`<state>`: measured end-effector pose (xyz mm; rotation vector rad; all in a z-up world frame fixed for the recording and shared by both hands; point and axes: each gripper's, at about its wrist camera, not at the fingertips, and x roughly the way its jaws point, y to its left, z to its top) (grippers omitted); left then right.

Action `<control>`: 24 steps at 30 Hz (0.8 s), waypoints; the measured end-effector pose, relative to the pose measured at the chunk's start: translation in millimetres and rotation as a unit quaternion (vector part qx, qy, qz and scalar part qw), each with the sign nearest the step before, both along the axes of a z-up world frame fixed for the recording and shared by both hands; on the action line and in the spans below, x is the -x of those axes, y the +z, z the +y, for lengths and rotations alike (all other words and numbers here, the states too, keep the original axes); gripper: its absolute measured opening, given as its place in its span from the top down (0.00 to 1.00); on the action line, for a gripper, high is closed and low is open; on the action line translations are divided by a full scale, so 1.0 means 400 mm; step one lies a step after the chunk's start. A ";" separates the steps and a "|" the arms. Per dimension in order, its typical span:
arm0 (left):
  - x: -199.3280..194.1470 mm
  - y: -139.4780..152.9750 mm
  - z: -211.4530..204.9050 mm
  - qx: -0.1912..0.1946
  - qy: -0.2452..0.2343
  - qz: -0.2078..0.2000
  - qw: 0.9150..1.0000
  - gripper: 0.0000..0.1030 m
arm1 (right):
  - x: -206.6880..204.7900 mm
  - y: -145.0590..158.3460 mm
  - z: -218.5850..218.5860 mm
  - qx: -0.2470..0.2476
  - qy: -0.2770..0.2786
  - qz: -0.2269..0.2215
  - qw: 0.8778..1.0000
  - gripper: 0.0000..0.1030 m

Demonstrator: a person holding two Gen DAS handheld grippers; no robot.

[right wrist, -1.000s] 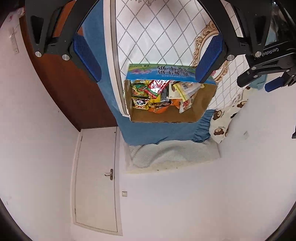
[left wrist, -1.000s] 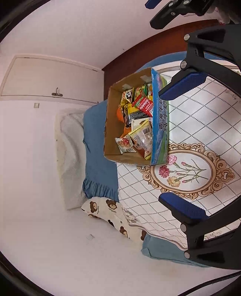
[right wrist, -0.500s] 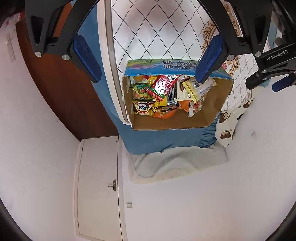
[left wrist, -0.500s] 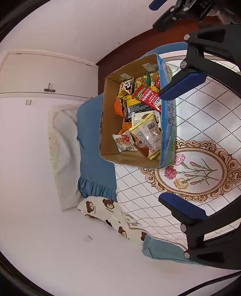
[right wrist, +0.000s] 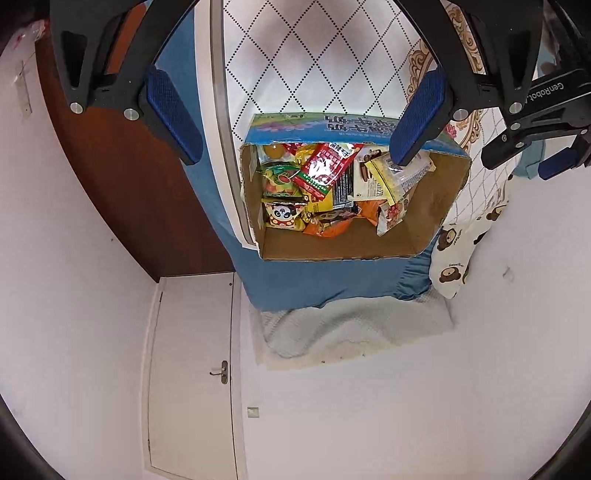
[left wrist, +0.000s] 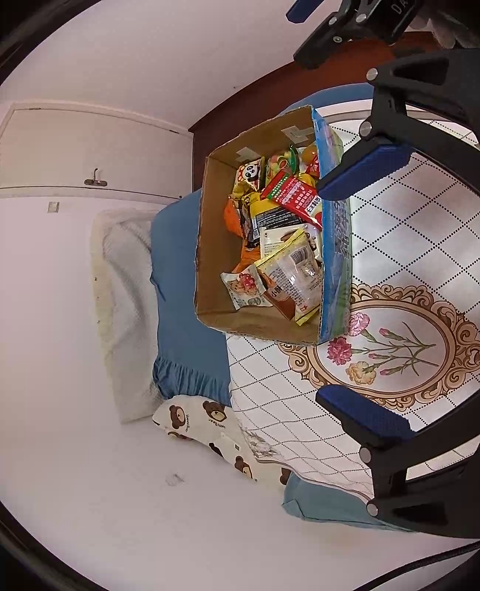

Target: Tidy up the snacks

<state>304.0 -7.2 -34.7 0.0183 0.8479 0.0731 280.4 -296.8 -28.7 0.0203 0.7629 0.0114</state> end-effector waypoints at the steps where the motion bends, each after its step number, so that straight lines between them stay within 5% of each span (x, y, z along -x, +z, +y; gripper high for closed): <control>1: 0.000 0.001 0.001 0.001 0.000 -0.001 1.000 0.01 | 0.004 0.001 0.001 -0.001 0.000 0.000 1.000 0.00; 24: 0.024 0.031 -0.019 -0.003 -0.011 -0.016 1.000 0.01 | 0.012 0.004 -0.004 -0.009 -0.005 0.000 1.000 0.00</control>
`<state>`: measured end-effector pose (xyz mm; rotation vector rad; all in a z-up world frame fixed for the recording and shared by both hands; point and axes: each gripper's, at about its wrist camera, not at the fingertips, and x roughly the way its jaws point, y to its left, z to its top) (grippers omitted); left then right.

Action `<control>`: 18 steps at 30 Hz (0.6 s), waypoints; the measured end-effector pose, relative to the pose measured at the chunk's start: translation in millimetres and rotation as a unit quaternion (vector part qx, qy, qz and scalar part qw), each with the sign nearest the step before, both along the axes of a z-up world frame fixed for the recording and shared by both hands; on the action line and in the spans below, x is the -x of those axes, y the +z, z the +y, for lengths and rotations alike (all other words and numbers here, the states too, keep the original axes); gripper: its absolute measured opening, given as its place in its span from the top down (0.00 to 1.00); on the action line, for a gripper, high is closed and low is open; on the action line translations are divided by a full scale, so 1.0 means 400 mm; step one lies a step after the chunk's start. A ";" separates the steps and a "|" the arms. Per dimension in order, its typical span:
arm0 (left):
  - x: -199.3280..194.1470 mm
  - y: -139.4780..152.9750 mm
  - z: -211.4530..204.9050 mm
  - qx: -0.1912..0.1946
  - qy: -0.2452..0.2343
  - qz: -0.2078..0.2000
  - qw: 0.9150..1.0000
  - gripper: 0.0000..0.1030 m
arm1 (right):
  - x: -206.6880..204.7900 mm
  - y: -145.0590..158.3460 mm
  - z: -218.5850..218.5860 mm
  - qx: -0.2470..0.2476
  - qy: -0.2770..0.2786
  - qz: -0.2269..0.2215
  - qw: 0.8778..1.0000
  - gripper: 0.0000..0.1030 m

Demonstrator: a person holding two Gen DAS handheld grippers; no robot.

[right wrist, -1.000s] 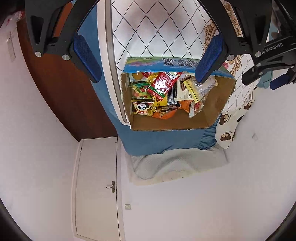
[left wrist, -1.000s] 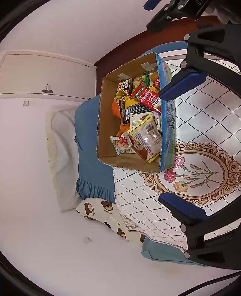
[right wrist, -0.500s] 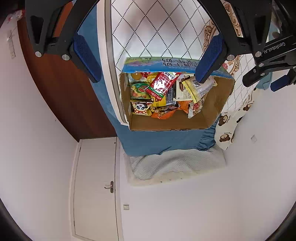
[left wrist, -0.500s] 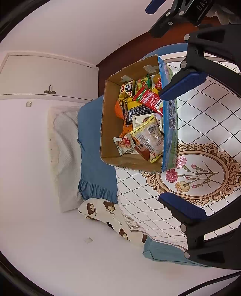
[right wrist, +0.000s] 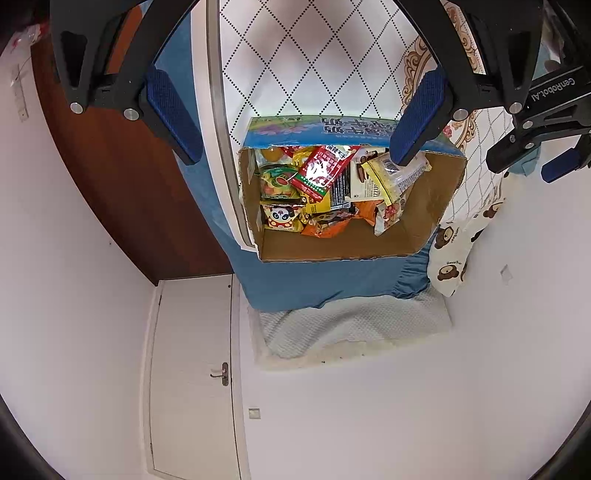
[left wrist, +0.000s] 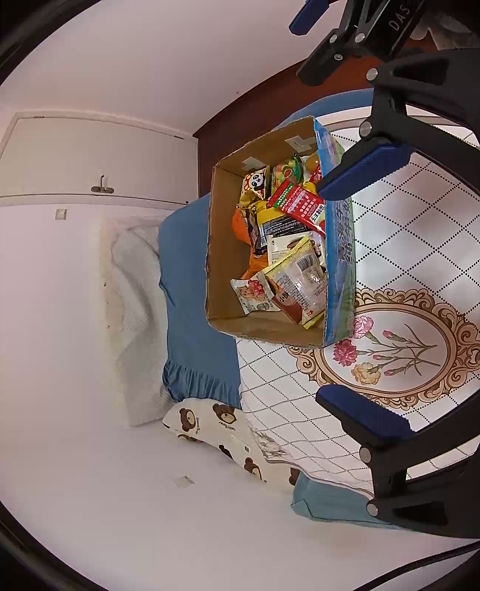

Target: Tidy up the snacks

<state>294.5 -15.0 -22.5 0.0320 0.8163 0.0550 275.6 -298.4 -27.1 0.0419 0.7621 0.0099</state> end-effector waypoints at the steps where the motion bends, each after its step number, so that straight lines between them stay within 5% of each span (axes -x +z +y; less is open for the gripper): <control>1: 0.001 0.000 0.000 0.000 0.000 0.000 1.000 0.01 | 0.003 0.002 -0.001 -0.001 0.000 0.000 1.000 0.00; 18: 0.012 0.013 0.005 0.005 0.000 -0.008 1.000 0.01 | 0.017 0.012 -0.001 -0.001 0.000 -0.004 1.000 0.00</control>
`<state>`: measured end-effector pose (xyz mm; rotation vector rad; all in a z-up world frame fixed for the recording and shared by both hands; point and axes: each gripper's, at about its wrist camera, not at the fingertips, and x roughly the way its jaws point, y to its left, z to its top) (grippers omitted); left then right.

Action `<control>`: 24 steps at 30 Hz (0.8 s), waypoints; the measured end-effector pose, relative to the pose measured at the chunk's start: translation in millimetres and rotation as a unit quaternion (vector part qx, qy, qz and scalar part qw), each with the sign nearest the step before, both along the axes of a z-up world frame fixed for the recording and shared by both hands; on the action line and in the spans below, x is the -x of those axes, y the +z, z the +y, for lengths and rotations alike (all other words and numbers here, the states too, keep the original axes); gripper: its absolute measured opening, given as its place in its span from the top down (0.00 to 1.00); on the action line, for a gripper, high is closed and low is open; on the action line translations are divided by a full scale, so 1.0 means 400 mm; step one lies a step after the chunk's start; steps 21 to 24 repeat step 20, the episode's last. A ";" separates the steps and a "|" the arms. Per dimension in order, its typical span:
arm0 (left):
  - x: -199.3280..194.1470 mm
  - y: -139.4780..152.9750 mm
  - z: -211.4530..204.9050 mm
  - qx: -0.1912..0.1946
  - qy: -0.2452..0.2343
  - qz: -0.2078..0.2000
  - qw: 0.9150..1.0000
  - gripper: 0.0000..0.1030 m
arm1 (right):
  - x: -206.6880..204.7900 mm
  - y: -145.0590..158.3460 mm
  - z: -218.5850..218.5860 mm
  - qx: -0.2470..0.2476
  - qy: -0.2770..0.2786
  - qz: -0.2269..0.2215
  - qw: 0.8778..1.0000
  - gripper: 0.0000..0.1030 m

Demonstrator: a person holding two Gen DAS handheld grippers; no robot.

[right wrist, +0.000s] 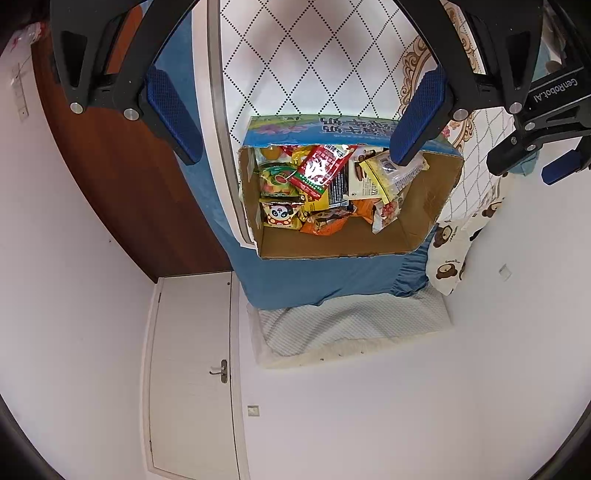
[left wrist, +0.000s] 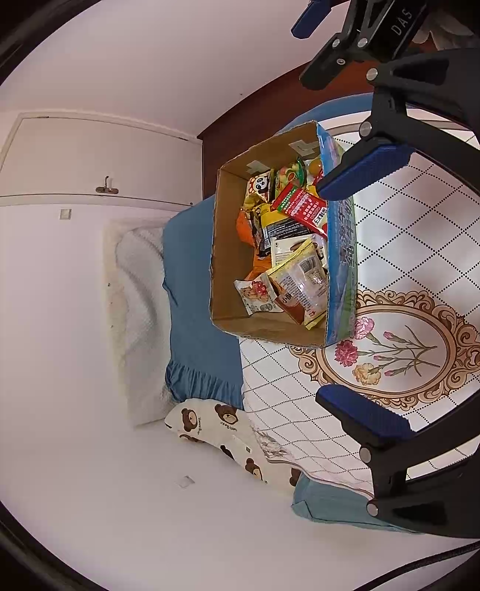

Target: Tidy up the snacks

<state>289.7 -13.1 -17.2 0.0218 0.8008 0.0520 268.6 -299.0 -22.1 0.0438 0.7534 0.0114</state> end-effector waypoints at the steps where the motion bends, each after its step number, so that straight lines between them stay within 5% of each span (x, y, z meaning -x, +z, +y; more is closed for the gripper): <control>1: -0.002 -0.001 -0.001 0.000 -0.001 0.000 1.000 0.01 | 0.000 0.000 0.000 0.000 0.000 0.000 1.000 0.00; 24: 0.001 -0.005 0.002 0.001 0.000 0.001 1.000 0.01 | 0.004 0.007 0.001 0.001 0.000 0.002 1.000 0.00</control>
